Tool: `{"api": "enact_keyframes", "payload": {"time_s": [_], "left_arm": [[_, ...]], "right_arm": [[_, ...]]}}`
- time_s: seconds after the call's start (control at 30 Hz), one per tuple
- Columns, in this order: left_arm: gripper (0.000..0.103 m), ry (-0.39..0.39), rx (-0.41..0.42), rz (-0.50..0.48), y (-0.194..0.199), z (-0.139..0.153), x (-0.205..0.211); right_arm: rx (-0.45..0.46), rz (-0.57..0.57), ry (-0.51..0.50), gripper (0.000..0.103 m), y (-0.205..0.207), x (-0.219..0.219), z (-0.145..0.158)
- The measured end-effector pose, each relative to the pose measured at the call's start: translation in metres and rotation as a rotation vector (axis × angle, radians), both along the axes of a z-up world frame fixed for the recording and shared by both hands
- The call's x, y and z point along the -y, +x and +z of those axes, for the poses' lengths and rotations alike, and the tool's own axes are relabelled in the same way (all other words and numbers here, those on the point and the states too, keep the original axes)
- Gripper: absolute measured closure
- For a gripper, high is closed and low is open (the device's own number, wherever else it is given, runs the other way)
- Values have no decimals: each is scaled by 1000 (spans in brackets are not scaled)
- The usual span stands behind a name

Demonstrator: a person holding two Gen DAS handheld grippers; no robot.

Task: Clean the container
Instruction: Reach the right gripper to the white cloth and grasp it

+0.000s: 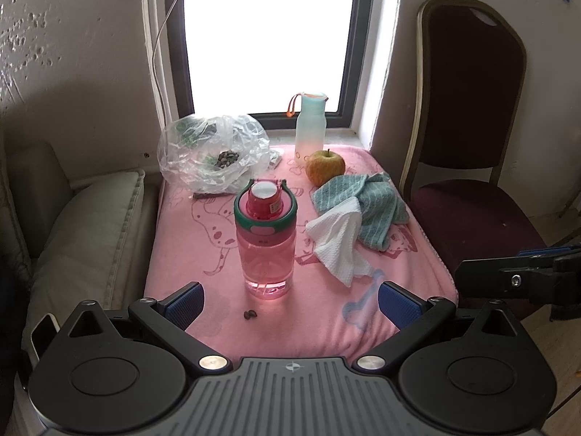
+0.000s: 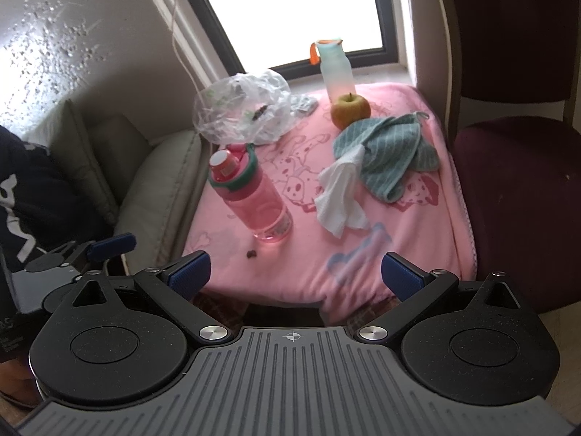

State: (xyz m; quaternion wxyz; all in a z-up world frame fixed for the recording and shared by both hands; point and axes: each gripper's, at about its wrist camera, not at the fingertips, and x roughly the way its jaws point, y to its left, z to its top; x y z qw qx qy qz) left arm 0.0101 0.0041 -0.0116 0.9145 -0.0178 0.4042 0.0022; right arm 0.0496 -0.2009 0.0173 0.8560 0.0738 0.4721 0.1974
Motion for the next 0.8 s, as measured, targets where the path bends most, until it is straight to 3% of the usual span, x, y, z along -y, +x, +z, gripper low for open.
{"api": "enact_keyframes", "payload": {"time_s": [0.33, 0.57, 0.8], "left_arm": [[1, 12, -30, 15, 17, -27, -10], [1, 13, -77, 20, 35, -61, -22], [1, 1, -33, 0, 49, -99, -40]], "right_arm": [[-59, -33, 31, 0, 18, 1, -33], [-130, -58, 92, 0, 40, -2, -72], [-81, -101, 152, 0, 67, -4, -116]]}}
